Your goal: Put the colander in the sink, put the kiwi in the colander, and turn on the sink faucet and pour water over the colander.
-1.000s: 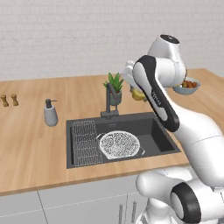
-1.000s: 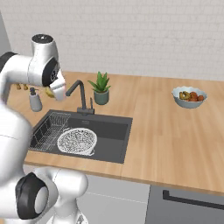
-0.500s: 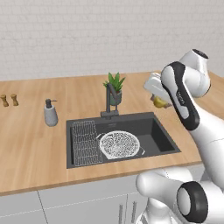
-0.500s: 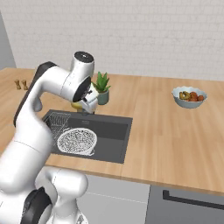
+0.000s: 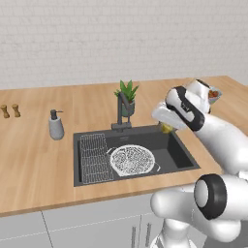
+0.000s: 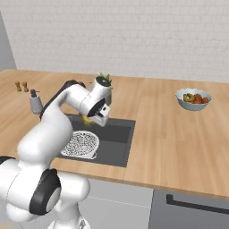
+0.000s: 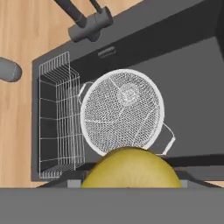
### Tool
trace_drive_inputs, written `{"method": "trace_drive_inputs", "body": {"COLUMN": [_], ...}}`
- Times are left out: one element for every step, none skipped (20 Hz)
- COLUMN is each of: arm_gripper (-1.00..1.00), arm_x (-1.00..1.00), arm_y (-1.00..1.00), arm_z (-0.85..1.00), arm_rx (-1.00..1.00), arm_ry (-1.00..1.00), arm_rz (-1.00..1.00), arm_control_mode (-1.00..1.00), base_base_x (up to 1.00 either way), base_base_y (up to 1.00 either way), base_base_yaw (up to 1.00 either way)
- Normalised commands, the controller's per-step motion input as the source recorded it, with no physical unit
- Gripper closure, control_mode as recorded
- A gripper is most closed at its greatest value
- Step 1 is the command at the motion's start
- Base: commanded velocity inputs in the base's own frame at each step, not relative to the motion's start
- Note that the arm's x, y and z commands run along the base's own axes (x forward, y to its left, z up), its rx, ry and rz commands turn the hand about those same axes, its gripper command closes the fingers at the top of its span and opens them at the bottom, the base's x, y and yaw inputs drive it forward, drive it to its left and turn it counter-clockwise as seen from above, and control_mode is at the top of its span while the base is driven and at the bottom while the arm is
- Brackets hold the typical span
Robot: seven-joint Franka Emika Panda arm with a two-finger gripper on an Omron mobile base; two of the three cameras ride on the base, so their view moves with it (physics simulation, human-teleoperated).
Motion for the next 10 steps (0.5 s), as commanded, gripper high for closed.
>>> {"method": "trace_drive_inputs", "body": {"arm_gripper": [1.00,1.00,1.00,1.00,1.00,1.00,1.00,1.00,1.00,1.00], "arm_x": [0.64,0.56,0.44,0.39,0.29,0.27,0.25,0.21,0.18,0.13], "arm_y": [0.03,0.06,0.18,0.26,0.40,0.43,0.46,0.44,0.43,0.42], "arm_z": [-0.96,-0.93,-0.91,-0.89,-0.86,-0.84,-0.78,-0.70,-0.66,-0.59], "arm_rx": [0.00,0.00,0.00,0.00,0.00,0.00,0.00,0.00,0.00,0.00], "arm_ry": [0.05,0.03,0.00,0.00,0.00,0.00,0.00,0.00,0.00,0.00], "arm_rz": [0.26,0.26,0.27,0.27,0.27,0.27,0.26,0.25,0.24,0.23], "arm_control_mode": [-1.00,-1.00,-1.00,-1.00,-1.00,-1.00,-1.00,-1.00,-1.00,-1.00], "base_base_x": [0.00,0.00,0.00,0.00,0.00,0.00,0.00,0.00,0.00,0.00], "base_base_y": [0.00,0.00,0.00,0.00,0.00,0.00,0.00,0.00,0.00,0.00], "base_base_yaw": [0.00,0.00,0.00,0.00,0.00,0.00,0.00,0.00,0.00,0.00]}}
